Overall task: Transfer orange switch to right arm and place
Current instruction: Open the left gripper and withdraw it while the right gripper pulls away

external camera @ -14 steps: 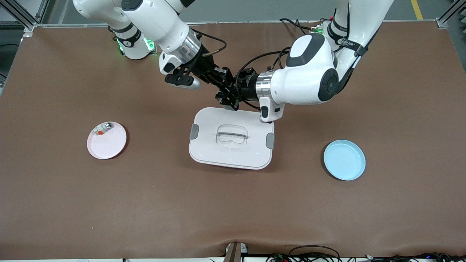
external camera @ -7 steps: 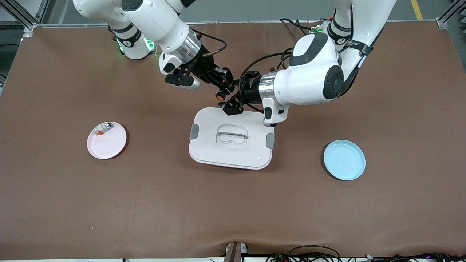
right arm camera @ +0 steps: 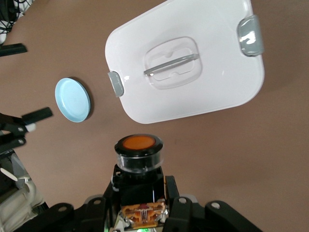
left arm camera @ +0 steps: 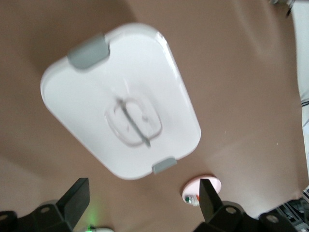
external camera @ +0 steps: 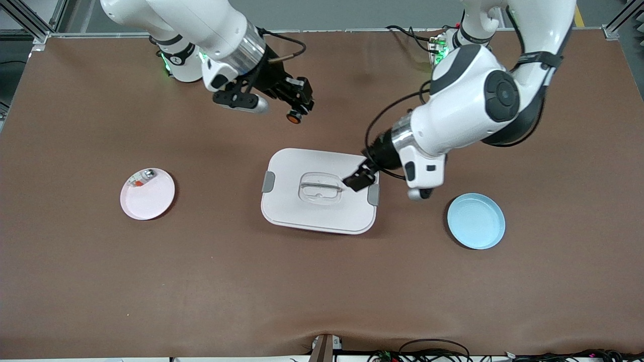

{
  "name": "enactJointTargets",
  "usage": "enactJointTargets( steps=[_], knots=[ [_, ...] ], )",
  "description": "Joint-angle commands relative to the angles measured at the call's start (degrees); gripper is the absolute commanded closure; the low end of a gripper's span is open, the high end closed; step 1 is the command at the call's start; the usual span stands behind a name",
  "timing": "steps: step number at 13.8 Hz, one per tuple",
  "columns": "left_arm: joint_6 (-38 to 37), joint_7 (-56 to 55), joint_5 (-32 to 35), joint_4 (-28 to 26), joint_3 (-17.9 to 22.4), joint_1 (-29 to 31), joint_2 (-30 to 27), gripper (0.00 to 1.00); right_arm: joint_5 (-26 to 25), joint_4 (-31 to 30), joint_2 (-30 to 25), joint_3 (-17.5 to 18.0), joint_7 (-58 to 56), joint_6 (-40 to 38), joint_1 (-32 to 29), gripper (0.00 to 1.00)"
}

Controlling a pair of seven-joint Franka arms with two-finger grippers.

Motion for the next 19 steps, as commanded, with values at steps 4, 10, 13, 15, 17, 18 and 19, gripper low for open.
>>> enactJointTargets(
  steps=[4,10,13,15,17,18,19],
  knots=[
    [-10.0,15.4,17.6,-0.3,0.3,6.0,-2.5,0.0,-7.5,8.8,-0.2,-0.1,-20.7,-22.0,-6.9,1.0],
    [-14.5,21.8,26.9,-0.4,0.3,9.3,-3.2,0.0,-19.1,9.1,-2.9,-0.1,-55.4,-34.5,-13.8,1.0],
    [-17.5,30.8,27.3,-0.4,0.3,13.2,-4.7,0.0,-23.6,5.2,-5.4,-0.1,-71.2,-34.3,-18.4,1.0],
    [-17.8,36.3,26.9,-0.6,0.0,16.5,-6.2,0.0,-24.4,3.0,-6.2,-0.1,-82.4,-33.7,-23.5,1.0],
    [-19.6,43.7,26.2,-0.9,0.9,17.3,-8.8,0.0,-26.9,-0.2,-7.1,-0.1,-93.7,-30.4,-27.7,1.0],
    [-20.8,49.3,26.0,-1.0,3.8,16.5,-10.2,0.0,-27.2,-2.6,-7.7,-0.1,-99.3,-27.7,-29.9,1.0],
    [-21.2,54.5,23.8,-2.0,7.3,14.6,-12.2,0.0,-27.2,-5.1,-8.2,-0.1,-104.2,-24.7,-32.0,1.0]
  ],
)
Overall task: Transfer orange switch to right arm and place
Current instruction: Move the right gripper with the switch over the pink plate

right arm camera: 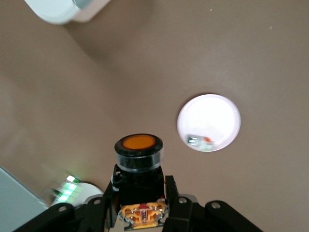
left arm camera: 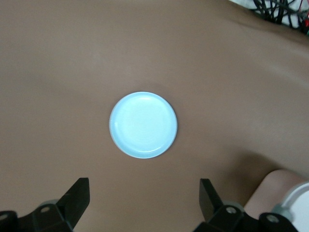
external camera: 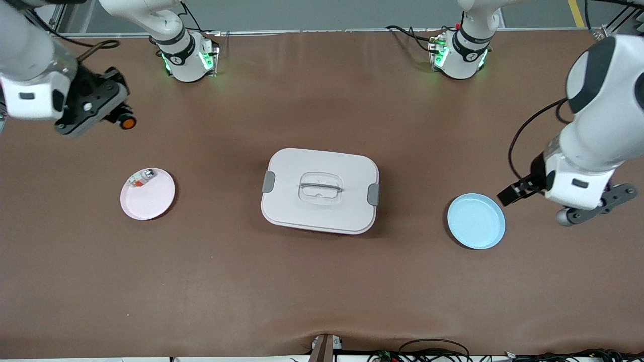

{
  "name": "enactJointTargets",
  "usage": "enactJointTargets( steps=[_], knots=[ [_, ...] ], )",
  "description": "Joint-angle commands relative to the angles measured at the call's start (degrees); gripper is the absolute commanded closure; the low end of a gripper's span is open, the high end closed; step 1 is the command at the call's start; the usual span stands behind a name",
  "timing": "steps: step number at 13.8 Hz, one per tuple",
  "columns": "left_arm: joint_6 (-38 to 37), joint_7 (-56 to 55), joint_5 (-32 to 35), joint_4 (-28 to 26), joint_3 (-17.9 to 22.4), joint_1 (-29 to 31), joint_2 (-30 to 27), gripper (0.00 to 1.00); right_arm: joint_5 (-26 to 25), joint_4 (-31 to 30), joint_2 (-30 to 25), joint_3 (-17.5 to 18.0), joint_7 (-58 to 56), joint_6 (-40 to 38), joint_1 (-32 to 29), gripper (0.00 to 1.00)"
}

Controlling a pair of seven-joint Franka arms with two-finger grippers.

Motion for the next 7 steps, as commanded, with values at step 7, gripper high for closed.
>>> enactJointTargets(
  steps=[7],
  knots=[
    [-1.6,22.3,-11.6,-13.9,21.9,-10.9,-18.1,0.0,-2.4,-27.0,-3.3,1.1,-29.5,32.6,-12.1,1.0]
  ],
)
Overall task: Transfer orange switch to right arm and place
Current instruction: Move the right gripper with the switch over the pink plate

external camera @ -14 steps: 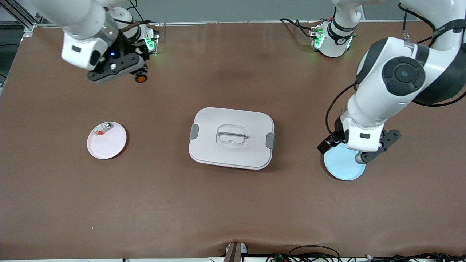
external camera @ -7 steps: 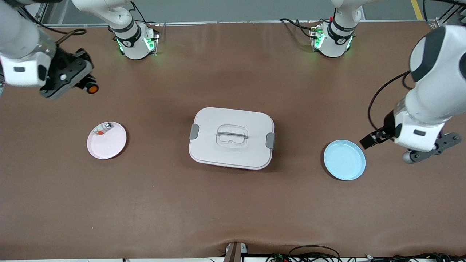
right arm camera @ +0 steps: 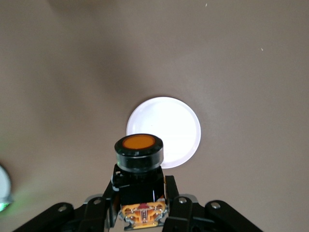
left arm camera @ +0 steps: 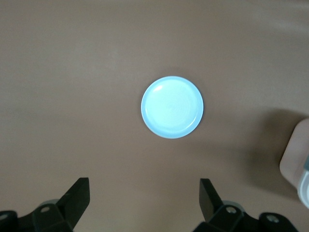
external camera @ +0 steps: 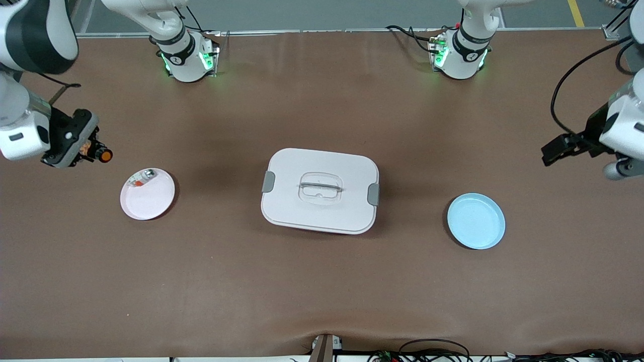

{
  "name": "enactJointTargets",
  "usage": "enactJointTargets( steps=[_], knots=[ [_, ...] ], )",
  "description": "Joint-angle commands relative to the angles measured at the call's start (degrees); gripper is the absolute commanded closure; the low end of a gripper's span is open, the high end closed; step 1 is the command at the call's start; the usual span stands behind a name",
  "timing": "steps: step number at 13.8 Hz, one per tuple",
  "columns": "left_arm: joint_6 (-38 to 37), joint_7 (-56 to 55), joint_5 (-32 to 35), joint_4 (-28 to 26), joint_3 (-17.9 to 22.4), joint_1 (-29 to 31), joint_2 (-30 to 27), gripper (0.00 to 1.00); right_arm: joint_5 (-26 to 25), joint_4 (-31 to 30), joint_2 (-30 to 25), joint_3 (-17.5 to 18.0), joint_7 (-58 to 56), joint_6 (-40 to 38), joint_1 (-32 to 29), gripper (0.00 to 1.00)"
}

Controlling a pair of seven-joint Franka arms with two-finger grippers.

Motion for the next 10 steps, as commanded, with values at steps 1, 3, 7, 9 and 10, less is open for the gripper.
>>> enactJointTargets(
  steps=[1,3,7,9,10],
  knots=[
    [0.5,1.8,-1.6,-6.1,1.5,-1.1,-5.6,0.0,-3.0,-10.4,-2.3,1.2,-2.0,11.0,-1.5,1.0],
    [0.4,3.3,-1.7,-6.2,1.3,-1.1,-6.8,0.0,-5.0,-15.9,-2.2,1.2,-2.0,18.6,-1.5,1.0],
    [-1.7,4.6,-1.7,-6.1,0.9,-0.9,-7.1,0.0,-7.7,-19.7,1.6,1.2,-2.4,28.4,-1.9,1.0],
    [-1.7,4.6,-1.8,-6.2,0.9,-0.8,-6.9,0.0,-8.1,-20.1,5.0,1.2,-2.5,31.5,-2.6,1.0],
    [-1.7,4.6,-1.8,-6.2,0.9,-0.8,-6.7,0.0,-9.0,-20.2,6.3,1.2,-2.5,33.0,-2.6,1.0]
  ],
)
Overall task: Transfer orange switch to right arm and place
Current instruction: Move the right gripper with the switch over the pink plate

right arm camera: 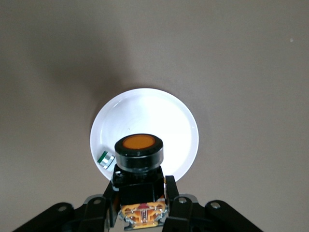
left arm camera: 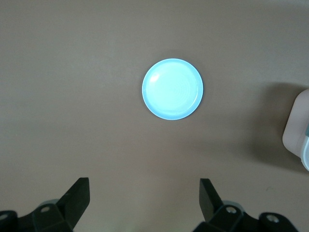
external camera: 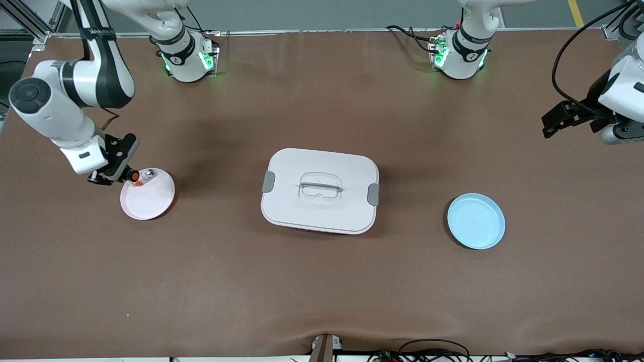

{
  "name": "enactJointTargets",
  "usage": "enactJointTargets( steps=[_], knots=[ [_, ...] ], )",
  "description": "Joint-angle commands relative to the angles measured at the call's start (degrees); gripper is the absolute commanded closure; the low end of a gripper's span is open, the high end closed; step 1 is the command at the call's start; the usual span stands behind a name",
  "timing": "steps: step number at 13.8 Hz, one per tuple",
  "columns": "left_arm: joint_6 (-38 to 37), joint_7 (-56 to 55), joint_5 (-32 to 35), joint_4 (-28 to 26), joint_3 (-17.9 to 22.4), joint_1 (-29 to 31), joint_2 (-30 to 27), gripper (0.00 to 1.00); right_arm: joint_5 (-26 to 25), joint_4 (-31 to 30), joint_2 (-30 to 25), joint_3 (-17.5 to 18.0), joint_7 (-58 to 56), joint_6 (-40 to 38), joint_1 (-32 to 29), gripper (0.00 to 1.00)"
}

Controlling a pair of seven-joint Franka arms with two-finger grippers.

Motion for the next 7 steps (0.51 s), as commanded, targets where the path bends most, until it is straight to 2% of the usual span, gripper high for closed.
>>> enactJointTargets(
  steps=[1,7],
  knots=[
    [-0.7,1.2,-1.3,-0.8,0.3,0.0,-0.6,0.0,-3.3,0.0,4.1,0.8,-0.8,4.6,-1.6,1.0],
    [-0.8,1.1,-2.2,-0.8,0.4,0.0,-0.5,0.0,-4.5,0.0,13.1,0.8,-0.8,15.3,-3.8,1.0]
  ],
)
